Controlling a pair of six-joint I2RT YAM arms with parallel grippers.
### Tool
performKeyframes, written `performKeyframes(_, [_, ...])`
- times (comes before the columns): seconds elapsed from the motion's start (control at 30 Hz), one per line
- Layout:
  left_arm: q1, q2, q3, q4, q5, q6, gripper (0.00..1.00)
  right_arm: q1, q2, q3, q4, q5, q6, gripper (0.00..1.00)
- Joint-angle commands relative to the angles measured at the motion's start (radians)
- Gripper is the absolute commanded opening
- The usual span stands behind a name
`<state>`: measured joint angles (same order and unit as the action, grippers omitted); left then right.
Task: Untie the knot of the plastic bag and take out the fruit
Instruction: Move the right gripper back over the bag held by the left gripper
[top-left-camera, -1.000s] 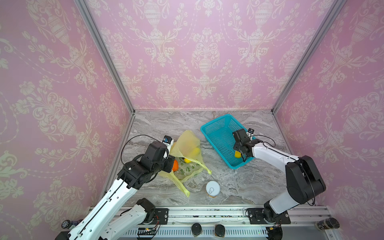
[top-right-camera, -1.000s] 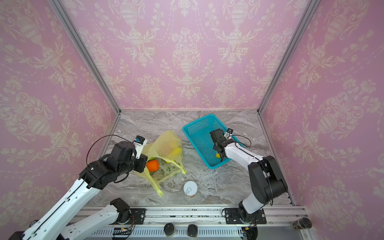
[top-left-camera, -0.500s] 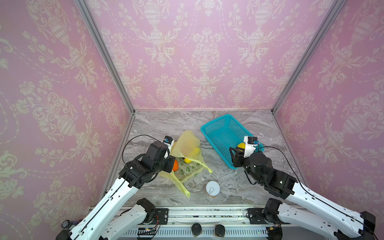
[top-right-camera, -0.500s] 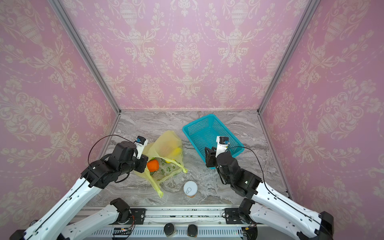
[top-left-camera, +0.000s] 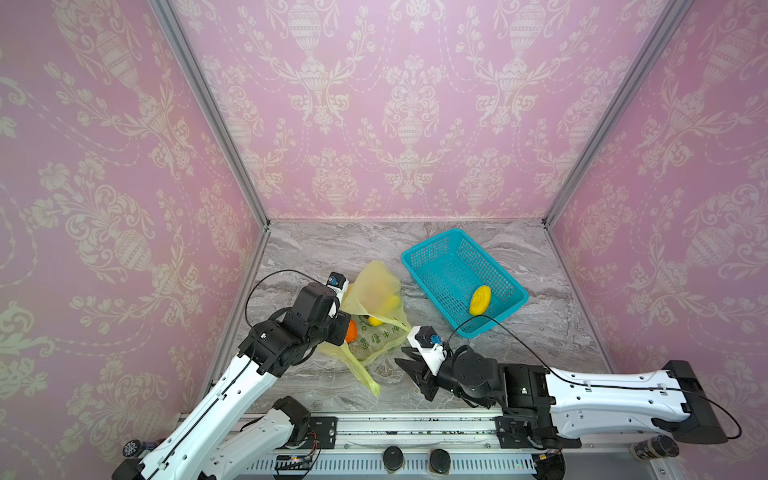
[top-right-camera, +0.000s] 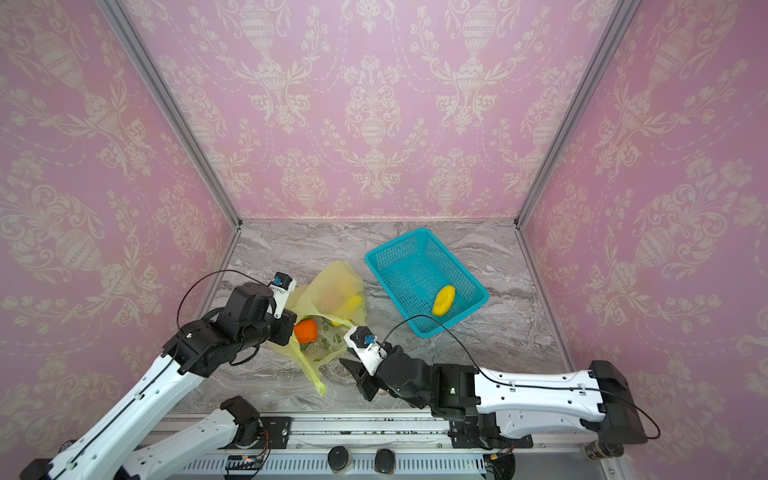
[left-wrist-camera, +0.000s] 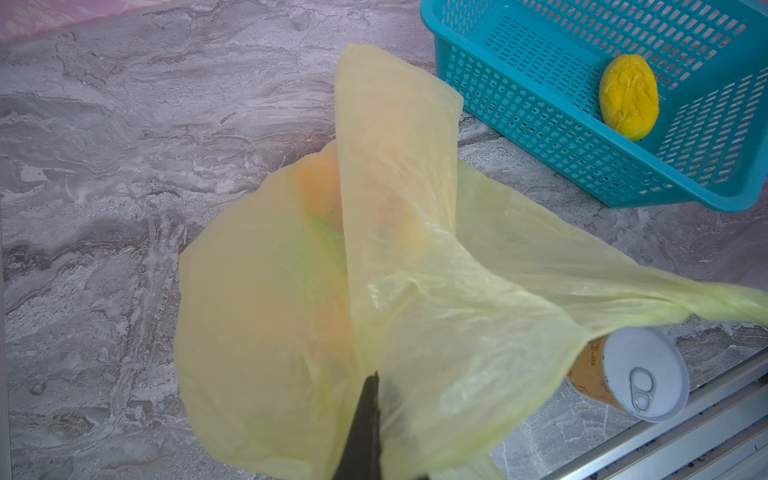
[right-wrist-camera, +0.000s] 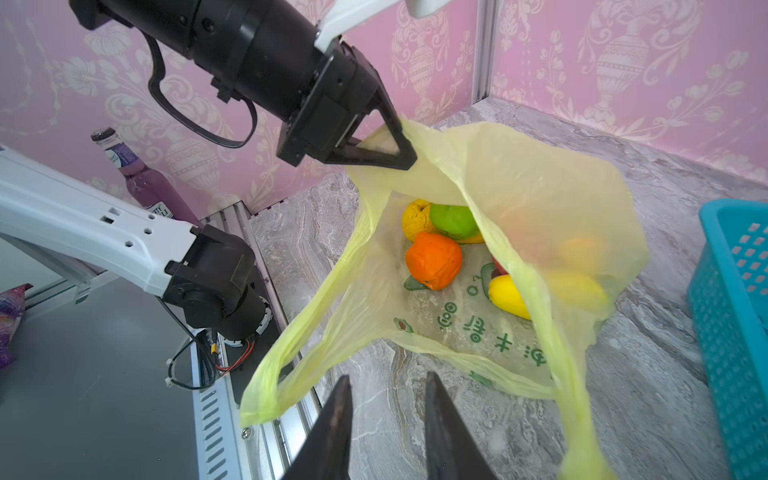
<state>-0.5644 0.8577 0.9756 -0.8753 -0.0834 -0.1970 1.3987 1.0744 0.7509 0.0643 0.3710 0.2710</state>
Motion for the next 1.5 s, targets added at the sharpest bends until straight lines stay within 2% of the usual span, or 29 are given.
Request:
performKeyframes(0.0, [0.011,-0.015,-0.014,0.01,0.014,-0.01,0.0,0.003,0.106,0.058,0.054,0.025,-0.027,0.27])
performKeyframes(0.1, [0.011,-0.016,-0.014,0.012,0.029,-0.007,0.0,0.001,0.233,0.088,0.069,0.118,-0.012,0.25])
performKeyframes(0.2, [0.011,-0.017,-0.015,0.014,0.042,-0.005,0.0,-0.017,0.356,0.158,0.036,0.202,0.027,0.19])
performKeyframes(0.27, [0.011,-0.014,-0.015,0.014,0.041,-0.007,0.0,-0.036,0.41,0.195,0.013,0.254,0.067,0.19])
performKeyframes(0.37, [0.011,-0.014,-0.016,0.014,0.047,-0.007,0.0,-0.069,0.46,0.212,0.046,0.266,0.122,0.24])
performKeyframes(0.57, [0.011,-0.001,-0.017,0.016,0.06,-0.005,0.0,-0.069,0.592,0.246,0.157,0.236,0.184,0.37])
performKeyframes(0.73, [0.011,-0.001,-0.015,0.016,0.067,-0.005,0.0,-0.079,0.7,0.305,0.193,0.192,0.148,0.42])
performKeyframes(0.83, [0.011,-0.009,-0.015,0.015,0.067,-0.005,0.0,-0.097,0.734,0.309,0.238,0.147,0.145,0.53])
performKeyframes(1.13, [0.011,-0.006,-0.015,0.016,0.082,-0.005,0.0,-0.143,0.854,0.321,0.38,0.061,0.162,0.69])
performKeyframes(1.47, [0.011,-0.016,-0.015,0.023,0.109,-0.002,0.0,-0.165,0.935,0.307,0.533,0.05,0.147,0.79])
